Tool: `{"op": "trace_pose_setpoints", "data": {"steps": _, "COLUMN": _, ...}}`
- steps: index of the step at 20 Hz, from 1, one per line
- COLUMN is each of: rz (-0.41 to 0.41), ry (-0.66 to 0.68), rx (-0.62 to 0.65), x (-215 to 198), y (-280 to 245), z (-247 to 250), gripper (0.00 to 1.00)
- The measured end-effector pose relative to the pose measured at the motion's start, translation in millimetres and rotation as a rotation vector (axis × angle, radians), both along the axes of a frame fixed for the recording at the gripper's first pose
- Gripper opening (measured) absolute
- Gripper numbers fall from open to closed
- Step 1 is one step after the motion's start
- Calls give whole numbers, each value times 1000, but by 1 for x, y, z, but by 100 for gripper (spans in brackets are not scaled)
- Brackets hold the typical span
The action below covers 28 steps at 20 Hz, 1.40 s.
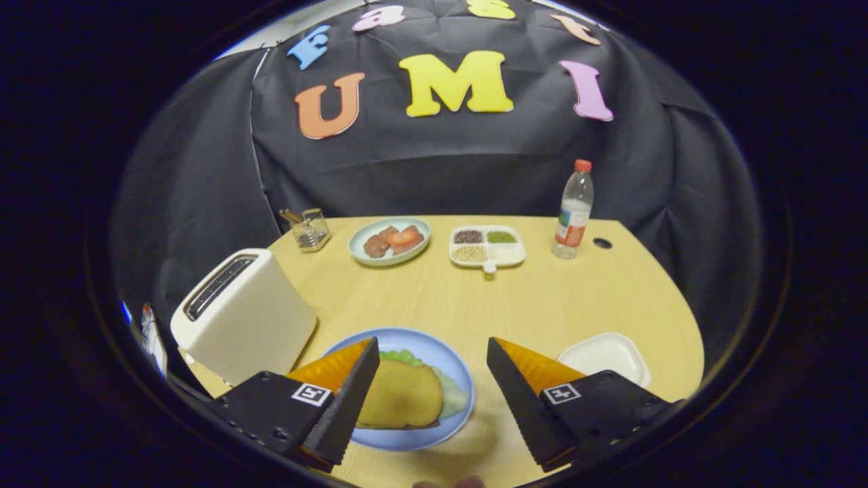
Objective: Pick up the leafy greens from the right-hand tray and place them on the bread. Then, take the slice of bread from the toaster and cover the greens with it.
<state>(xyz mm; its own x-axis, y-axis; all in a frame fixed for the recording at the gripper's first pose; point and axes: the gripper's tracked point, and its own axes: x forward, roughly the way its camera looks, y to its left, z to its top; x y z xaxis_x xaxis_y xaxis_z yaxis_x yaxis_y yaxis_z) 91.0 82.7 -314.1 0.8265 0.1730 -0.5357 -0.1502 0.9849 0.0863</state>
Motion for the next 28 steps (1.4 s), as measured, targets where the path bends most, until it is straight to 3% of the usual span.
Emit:
{"op": "trace_pose_setpoints", "data": {"steps": 6, "rz": -164, "ry": -266, "rx": -67, "x": -18, "y": -73, "z": 125, "gripper": 97}}
{"op": "trace_pose_setpoints", "data": {"steps": 12, "rz": -231, "ry": -378, "rx": -54, "x": -65, "y": -94, "z": 198, "gripper": 96}}
{"op": "trace_pose_setpoints", "data": {"steps": 20, "rz": -280, "ry": -397, "rx": -51, "x": -106, "y": -95, "z": 215, "gripper": 96}}
{"op": "trace_pose_setpoints", "data": {"steps": 28, "rz": -272, "ry": -444, "rx": -67, "x": -116, "y": -80, "z": 233, "gripper": 96}}
